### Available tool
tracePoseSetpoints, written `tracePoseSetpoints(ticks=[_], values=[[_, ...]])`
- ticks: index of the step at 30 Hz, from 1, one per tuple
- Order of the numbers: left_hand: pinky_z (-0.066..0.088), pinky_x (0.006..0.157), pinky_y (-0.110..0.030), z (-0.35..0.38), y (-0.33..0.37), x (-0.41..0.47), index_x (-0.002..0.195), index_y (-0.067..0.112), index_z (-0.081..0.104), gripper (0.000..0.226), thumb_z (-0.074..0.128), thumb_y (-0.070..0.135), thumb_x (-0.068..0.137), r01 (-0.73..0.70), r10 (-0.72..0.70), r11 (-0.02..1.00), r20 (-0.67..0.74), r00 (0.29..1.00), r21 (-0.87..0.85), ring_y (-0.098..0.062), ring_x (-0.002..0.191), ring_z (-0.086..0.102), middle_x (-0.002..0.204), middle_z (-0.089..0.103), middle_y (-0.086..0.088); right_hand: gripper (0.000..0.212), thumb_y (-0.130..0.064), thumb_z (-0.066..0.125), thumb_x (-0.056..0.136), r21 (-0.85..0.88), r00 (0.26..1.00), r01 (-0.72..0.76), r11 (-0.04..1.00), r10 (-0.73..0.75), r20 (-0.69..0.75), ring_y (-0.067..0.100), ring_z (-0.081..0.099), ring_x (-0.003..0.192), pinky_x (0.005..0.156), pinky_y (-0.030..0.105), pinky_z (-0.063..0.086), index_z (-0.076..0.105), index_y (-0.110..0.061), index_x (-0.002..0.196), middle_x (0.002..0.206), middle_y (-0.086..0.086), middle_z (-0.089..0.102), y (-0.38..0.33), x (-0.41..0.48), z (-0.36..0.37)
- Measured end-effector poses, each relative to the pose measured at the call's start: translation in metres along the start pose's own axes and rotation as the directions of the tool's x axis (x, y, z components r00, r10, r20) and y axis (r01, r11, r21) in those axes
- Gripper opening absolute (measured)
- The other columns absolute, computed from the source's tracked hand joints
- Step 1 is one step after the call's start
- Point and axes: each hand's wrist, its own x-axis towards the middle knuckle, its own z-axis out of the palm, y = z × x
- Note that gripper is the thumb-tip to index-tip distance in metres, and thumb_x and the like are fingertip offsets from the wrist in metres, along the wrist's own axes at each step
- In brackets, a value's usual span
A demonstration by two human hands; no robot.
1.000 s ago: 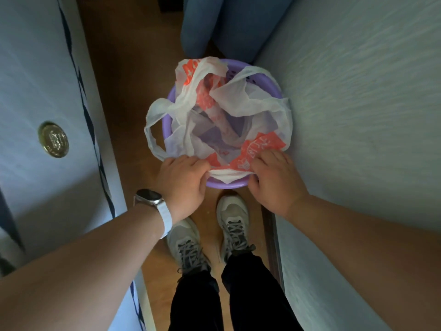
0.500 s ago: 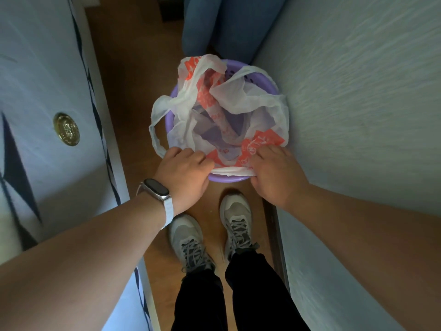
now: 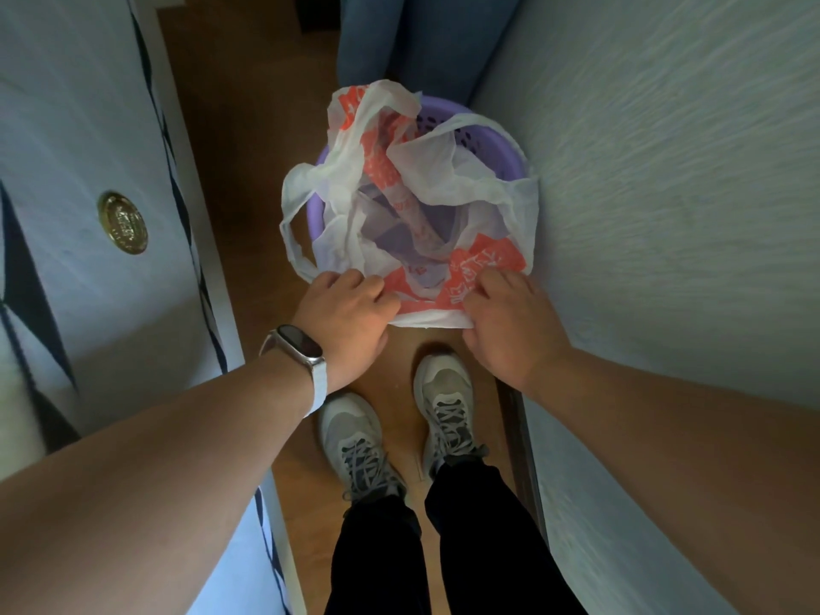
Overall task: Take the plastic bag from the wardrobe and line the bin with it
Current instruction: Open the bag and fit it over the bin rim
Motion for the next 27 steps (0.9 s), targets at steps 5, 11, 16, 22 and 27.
tracePoseSetpoints(ticks=[5,11,16,22,27], values=[[0.047,0.062,-0.041,-0.002,0.002,-0.005,0.092,0.009,0.068,0.029,0.078,0.015,0.066,-0.008,0.008,1.0,0.043,0.999,0.001,-0.034,0.076,0.057,0.085,0.059,-0.011,0.029,-0.011,0.069,0.065,0.001,0.999,-0.042,0.999,0.042,-0.002,0.036,0.053,0.1,0.092,0.049,0.043,0.064,-0.008,0.094,0.1,0.016,0.057,-0.002,-0.003,-0.001],[0.049,0.059,-0.039,0.005,0.0,-0.017,0.098,0.008,0.071,0.035,0.079,0.013,0.064,0.05,-0.049,0.999,0.087,0.995,-0.015,-0.035,0.074,0.061,0.084,0.063,-0.01,0.034,-0.008,0.066,0.068,0.039,0.984,-0.176,0.984,0.175,0.015,0.035,0.053,0.092,0.071,0.042,0.044,0.06,-0.009,0.101,0.104,0.017,0.053,0.001,-0.01,0.01],[0.049,0.062,-0.037,0.013,-0.002,-0.024,0.093,0.009,0.071,0.023,0.071,0.02,0.072,0.147,-0.143,0.988,0.098,0.985,-0.035,-0.032,0.084,0.061,0.09,0.067,-0.008,0.021,-0.009,0.062,0.076,0.145,0.972,-0.236,0.961,0.235,0.026,0.036,0.056,0.087,0.066,0.043,0.049,0.063,-0.009,0.097,0.101,0.014,0.058,0.008,-0.016,0.023],[0.042,0.053,-0.03,0.002,-0.002,-0.01,0.082,0.01,0.067,0.016,0.06,0.024,0.084,0.275,-0.286,0.948,-0.046,0.957,-0.16,-0.027,0.07,0.054,0.076,0.06,-0.007,0.017,-0.022,0.05,0.085,0.204,0.968,-0.206,0.957,0.229,-0.099,0.028,0.054,0.076,0.063,0.037,0.043,0.062,-0.009,0.088,0.088,0.009,0.058,-0.001,-0.005,0.012],[0.054,0.074,-0.04,-0.013,-0.012,0.017,0.109,0.011,0.065,0.031,0.067,0.028,0.083,0.294,-0.317,0.937,-0.102,0.943,-0.191,-0.033,0.101,0.06,0.112,0.064,-0.012,0.024,-0.027,0.049,0.088,0.204,0.988,-0.095,0.974,0.117,-0.1,0.024,0.052,0.094,0.081,0.04,0.047,0.06,-0.012,0.104,0.101,0.006,0.057,-0.013,0.03,-0.012]])
